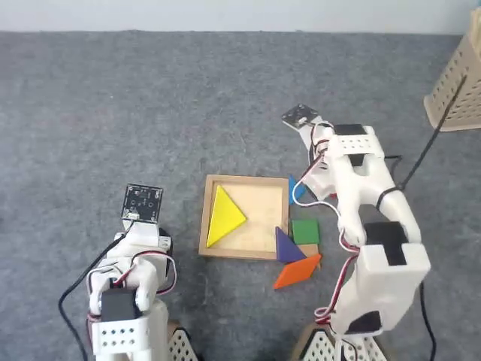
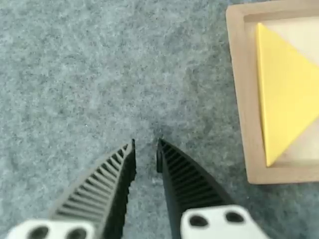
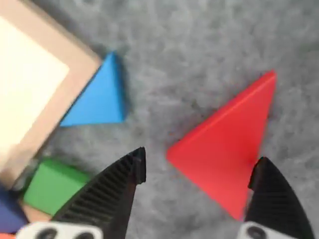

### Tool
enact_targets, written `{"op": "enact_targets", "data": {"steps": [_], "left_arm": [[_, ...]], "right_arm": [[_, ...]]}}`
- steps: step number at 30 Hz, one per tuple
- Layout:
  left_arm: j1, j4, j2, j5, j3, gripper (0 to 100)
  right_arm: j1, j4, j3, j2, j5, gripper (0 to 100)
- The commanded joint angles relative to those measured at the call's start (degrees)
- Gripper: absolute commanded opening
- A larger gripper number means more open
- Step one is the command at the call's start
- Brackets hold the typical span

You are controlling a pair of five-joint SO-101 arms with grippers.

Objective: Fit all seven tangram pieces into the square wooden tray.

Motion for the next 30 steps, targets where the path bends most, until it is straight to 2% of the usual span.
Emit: {"op": "enact_targets", "data": {"steps": [1, 9, 18, 21, 24, 30], "left_arm": [[0.1, 0.0, -1.2, 0.4, -0.5, 7], [0.1, 0.0, -1.2, 0.4, -0.5, 7], [0.1, 0.0, -1.2, 0.4, -0.5, 7], [0.1, 0.0, -1.2, 0.4, -0.5, 7], [0.1, 0.0, -1.2, 0.4, -0.5, 7], [0.1, 0.0, -1.2, 0.4, -0.5, 7]], "right_arm": [[2.2, -1.3, -0.9, -0.7, -0.4, 32.9], [3.0, -3.6, -0.8, 0.8, -0.7, 32.9], [2.1, -3.6, -5.6, 7.5, -5.6, 32.8], [2.2, -2.5, -7.1, 8.4, -5.8, 26.9], [2.1, -2.2, -7.9, 8.8, -9.1, 19.4], [2.2, -1.1, -8.1, 8.8, -10.9, 10.2]]}}
